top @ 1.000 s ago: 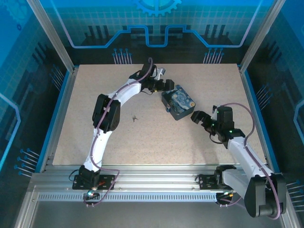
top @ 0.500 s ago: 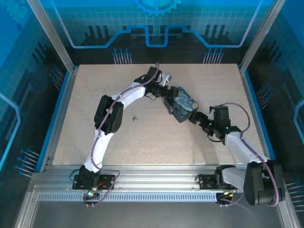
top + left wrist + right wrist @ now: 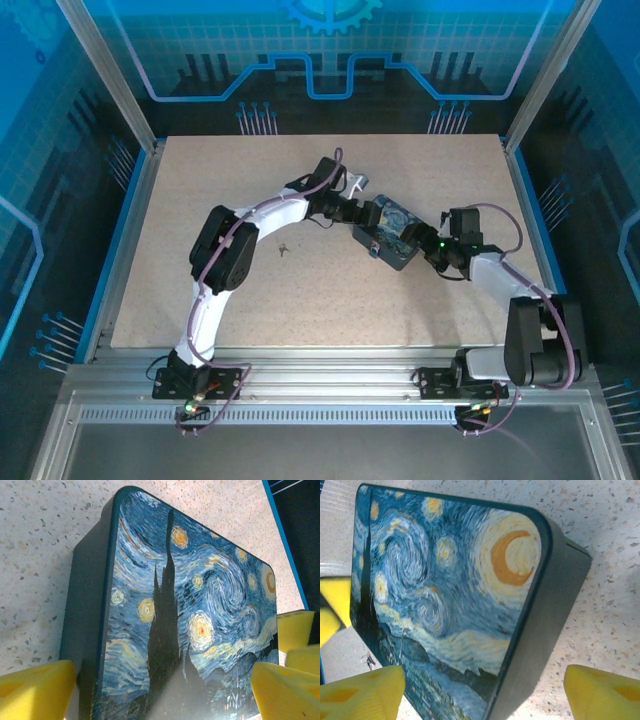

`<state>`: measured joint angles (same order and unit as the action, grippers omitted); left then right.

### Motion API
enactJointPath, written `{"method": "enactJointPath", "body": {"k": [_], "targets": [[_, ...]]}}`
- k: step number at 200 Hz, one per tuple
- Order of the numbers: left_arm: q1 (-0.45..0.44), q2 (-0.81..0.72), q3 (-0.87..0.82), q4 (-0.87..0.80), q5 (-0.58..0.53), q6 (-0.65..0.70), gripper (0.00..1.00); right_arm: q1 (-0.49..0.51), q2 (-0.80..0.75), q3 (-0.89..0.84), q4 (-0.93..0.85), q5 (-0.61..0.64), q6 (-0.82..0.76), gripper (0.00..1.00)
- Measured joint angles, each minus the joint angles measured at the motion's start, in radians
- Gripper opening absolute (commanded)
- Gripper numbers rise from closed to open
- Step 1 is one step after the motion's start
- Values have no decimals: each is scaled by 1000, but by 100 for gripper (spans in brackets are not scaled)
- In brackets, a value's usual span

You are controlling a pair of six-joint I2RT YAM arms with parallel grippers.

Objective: Unlock the padlock with the key

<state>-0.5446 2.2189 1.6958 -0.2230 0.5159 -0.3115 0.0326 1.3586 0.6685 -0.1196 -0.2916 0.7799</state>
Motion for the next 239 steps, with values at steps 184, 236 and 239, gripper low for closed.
{"method": "enactJointPath", "body": {"k": [184,236,239], "targets": [[44,-309,-508,256,-36,-112,83,96,324,309,-67,-39,-93,66],[90,-396,-610,289,-59,-135,83,163,409,406,-75,-43,-93,68],[92,-400,-614,290,-60,-135,83,165,413,410,-75,-43,-92,68]]}}
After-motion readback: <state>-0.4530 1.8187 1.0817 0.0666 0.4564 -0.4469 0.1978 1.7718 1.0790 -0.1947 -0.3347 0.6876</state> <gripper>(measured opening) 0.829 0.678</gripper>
